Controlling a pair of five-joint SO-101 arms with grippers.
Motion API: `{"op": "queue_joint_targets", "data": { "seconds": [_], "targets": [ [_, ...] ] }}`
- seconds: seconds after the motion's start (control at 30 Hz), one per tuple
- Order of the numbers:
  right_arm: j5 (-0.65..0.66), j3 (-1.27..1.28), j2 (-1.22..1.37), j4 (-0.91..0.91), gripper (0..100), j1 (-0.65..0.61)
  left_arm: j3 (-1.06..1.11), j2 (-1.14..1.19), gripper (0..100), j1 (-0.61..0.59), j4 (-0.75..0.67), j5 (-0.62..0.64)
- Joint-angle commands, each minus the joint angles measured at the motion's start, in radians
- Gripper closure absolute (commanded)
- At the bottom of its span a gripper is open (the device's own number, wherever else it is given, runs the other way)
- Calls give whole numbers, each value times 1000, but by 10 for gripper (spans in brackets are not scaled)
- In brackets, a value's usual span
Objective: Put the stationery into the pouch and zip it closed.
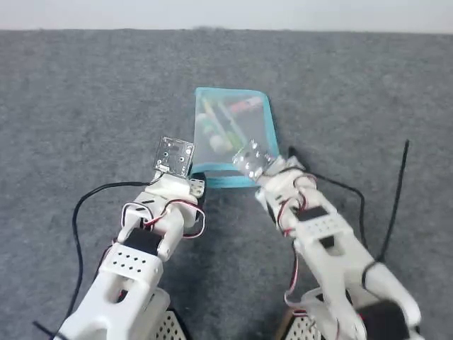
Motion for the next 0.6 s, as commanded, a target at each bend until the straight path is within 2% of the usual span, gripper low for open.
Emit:
{"op": "queue_joint_targets", "data": {
  "seconds": [0.0, 0.13, 0.33, 0.43, 0.57],
  "targets": [
    [15, -118, 64, -74, 718, 41, -47, -9, 988, -3, -20, -5],
    [14, -186, 143, -74, 745, 44, -47, -9, 988, -2, -20, -5],
    [9, -261, 176, -73, 998, 45, -47, -9, 988, -5, -20, -6],
    [11, -259, 125, -27, 992, 45, -47, -9, 988, -5, -21, -6],
    [11, -270, -16, 191, 992, 39, -45, -9, 988, -5, -23, -6]
  ]
}}
